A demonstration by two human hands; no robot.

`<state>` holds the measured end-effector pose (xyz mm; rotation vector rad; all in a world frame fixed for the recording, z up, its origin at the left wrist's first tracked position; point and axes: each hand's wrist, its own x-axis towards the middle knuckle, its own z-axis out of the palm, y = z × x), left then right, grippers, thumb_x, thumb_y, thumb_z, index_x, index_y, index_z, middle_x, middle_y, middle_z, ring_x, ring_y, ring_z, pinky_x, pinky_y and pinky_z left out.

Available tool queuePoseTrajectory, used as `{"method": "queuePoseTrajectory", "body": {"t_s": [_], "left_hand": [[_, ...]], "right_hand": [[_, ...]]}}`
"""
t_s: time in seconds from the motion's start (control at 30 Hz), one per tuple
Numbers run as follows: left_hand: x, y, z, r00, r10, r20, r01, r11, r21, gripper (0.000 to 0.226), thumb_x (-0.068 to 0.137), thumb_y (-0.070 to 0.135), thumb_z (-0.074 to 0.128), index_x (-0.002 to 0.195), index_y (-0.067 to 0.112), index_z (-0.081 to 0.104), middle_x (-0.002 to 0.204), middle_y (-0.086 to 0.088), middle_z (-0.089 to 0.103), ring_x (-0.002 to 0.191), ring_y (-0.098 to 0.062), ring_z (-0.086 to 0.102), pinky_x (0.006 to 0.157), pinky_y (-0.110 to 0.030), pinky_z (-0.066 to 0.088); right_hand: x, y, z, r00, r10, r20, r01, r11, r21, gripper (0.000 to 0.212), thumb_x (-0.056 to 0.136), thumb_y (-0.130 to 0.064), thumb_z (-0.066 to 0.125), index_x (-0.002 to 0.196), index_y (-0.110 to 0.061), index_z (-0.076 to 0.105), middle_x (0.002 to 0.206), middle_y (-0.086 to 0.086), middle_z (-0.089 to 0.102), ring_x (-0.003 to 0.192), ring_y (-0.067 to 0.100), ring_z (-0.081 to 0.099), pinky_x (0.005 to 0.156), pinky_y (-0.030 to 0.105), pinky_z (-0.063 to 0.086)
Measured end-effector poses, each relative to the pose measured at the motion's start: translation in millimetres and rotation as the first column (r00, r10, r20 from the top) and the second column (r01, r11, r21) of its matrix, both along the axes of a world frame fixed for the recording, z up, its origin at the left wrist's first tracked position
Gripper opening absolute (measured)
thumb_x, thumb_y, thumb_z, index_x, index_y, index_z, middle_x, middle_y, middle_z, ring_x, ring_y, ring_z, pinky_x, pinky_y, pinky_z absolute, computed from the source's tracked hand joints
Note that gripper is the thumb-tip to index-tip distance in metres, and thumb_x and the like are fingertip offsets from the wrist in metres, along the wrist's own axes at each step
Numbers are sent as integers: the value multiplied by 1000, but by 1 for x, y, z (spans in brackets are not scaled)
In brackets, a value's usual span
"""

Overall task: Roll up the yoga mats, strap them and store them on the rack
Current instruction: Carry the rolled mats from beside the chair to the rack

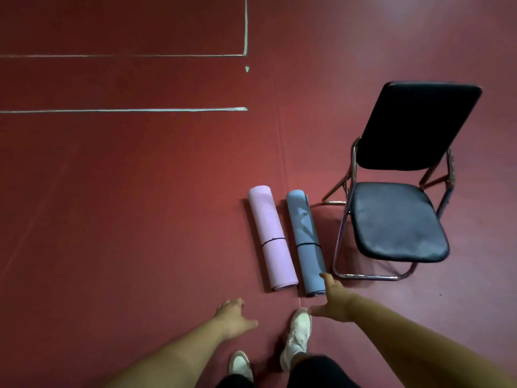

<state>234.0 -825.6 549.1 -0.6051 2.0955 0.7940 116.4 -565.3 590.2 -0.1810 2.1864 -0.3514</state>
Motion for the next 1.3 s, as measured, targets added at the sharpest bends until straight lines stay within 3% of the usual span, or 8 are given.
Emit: {"method": "queuePoseTrajectory", "body": {"t_s": [0.4, 0.6, 0.73, 0.83, 1.03, 1.13, 1.23, 1.3], "left_hand": [[-174, 22, -136, 970, 187, 157, -203, 975, 92, 64, 82, 37, 76, 136, 15, 49, 138, -9, 49, 124, -17, 51, 103, -22, 40], [-233, 20, -349, 918, 332, 216, -350, 936, 49, 124, 35, 81, 63, 142, 24, 43, 136, -6, 56, 127, -24, 53, 109, -34, 42], [-257, 33, -465, 798, 535, 277, -583, 802, 132, 90, 81, 47, 77, 151, 13, 31, 143, -6, 48, 127, -21, 51, 96, -21, 40], [-268, 45, -528, 725, 645, 242, -688, 696, 205, 69, 90, 32, 71, 146, 13, 37, 125, 3, 50, 110, -11, 49, 78, -14, 38], [-231, 58, -625, 495, 793, 355, -859, 385, 336, 118, 34, 85, 79, 136, 30, 54, 134, 12, 62, 118, -12, 61, 105, -39, 47], [-236, 62, -582, 494, 819, 291, -865, 429, 262, 107, 51, 88, 70, 136, 26, 53, 136, 9, 59, 120, -14, 58, 107, -37, 43], [-244, 57, -486, 567, 803, 184, -813, 510, 282, 68, 91, 54, 59, 147, 24, 35, 144, -1, 51, 120, -16, 54, 95, -23, 40], [-241, 45, -418, 647, 748, 145, -754, 601, 266, 66, 98, 49, 48, 155, 31, 19, 151, -5, 44, 126, -19, 51, 92, -18, 36]], "right_hand": [[-196, 7, -171, 992, 62, 108, -59, 998, -28, 115, 73, -60, 76, 154, -15, 8, 153, 16, 33, 137, 32, 42, 110, 39, 37], [-252, 2, -367, 987, 73, 143, -61, 994, -91, 115, 71, -58, 78, 154, -17, 10, 152, 16, 36, 136, 29, 43, 109, 37, 38], [-252, -8, -500, 985, 0, 174, 22, 992, -126, 115, 73, -50, 81, 154, -15, 7, 151, 16, 38, 134, 28, 45, 106, 31, 37], [-245, -18, -572, 979, -31, 201, 65, 984, -163, 119, 71, -52, 81, 154, -16, 3, 145, 15, 46, 127, 28, 51, 97, 27, 39], [-222, -30, -641, 929, -196, 314, 267, 943, -200, 140, 63, -44, 88, 153, -16, -14, 155, 1, 33, 133, 10, 36, 106, 21, 28], [-219, -39, -605, 934, -218, 282, 279, 940, -198, 143, 58, -54, 86, 154, -18, -15, 155, 1, 34, 136, 14, 39, 105, 20, 29], [-220, -53, -527, 979, -113, 170, 143, 973, -179, 132, 66, -66, 75, 154, -26, -14, 150, 4, 45, 133, 23, 48, 98, 21, 34], [-226, -64, -461, 992, 14, 126, 7, 986, -168, 120, 72, -75, 60, 153, -34, -17, 141, 10, 54, 125, 28, 55, 96, 26, 39]]}}
